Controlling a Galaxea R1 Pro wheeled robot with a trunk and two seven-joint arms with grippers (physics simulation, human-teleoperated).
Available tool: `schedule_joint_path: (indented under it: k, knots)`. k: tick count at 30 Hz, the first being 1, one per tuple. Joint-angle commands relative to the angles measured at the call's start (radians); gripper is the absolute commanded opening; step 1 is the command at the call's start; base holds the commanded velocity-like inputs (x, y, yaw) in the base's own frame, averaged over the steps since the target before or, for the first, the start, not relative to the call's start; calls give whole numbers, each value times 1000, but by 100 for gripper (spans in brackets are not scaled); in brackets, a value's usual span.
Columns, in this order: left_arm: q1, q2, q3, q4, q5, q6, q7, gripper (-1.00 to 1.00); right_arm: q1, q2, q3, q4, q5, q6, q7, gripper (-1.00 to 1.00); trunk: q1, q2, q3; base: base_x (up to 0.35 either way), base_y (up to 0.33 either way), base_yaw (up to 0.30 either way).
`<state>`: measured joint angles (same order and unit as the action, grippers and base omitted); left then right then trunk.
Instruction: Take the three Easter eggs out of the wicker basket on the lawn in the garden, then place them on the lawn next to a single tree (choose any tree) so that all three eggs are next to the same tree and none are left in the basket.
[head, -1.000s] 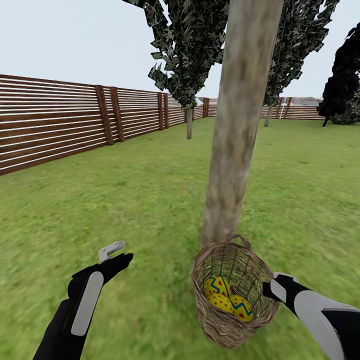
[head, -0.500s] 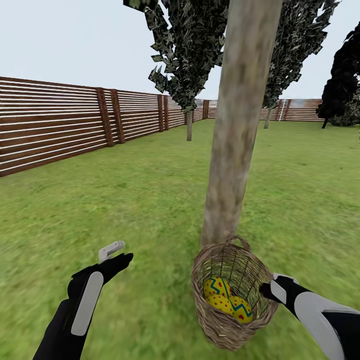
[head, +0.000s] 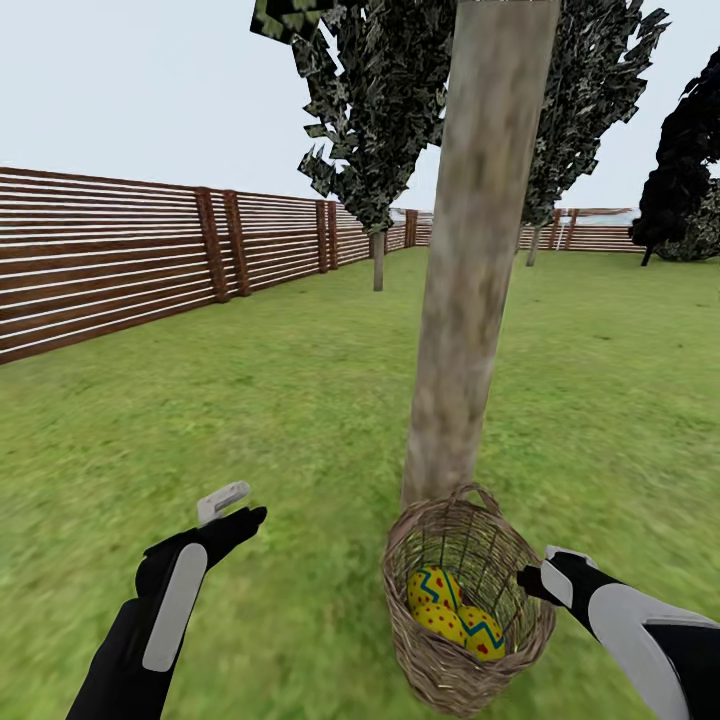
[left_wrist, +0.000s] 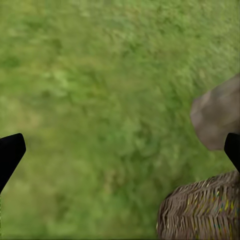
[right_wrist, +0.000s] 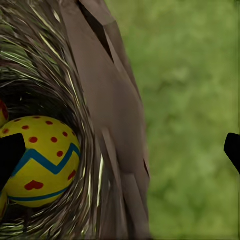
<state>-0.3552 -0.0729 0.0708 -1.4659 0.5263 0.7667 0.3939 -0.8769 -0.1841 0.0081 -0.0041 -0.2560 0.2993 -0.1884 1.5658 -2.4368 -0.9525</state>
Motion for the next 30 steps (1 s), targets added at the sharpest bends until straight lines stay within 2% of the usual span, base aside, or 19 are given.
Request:
schedule_joint_path:
  k: [1, 10, 12, 15, 18, 22, 27, 30]
  knots:
    - [-1, -1, 1, 2, 11, 3, 8, 100, -1, 0, 1, 0, -6, 3, -3, 100, -4, 7, 2, 0, 0, 0]
    - [-1, -1, 1, 24, 10, 1, 7, 100, -1, 1, 2, -1, -7, -2, -3, 100, -39, 70, 30, 0, 0, 0]
    - [-1, -1, 0, 49, 9, -2, 9, 100, 0, 13, 2, -1, -7, -24, -5, 100, -46, 84, 37, 0, 0, 0]
    - [-1, -1, -2, 117, 5, -8, 10, 100, 1, 46, 1, -2, 9, -69, -9, 100, -58, 105, 46, 0, 0, 0]
    - [-1, -1, -2, 139, 2, -11, 10, 100, 1, 56, 1, -1, 31, -80, -11, 100, -69, 126, 55, 0, 0, 0]
    - [-1, 0, -2, 147, 0, -17, 10, 100, 1, 59, 1, -1, 39, -84, -11, 100, -85, 154, 68, 0, 0, 0]
    - [-1, 1, -3, 163, 0, -66, 10, 100, 4, 61, 1, 0, 41, -84, -10, 100, -104, 189, 84, 0, 0, 0]
    - [-1, 1, -3, 172, -1, -82, 10, 100, 5, 61, 1, -2, 40, -83, -10, 100, -104, 189, 84, 0, 0, 0]
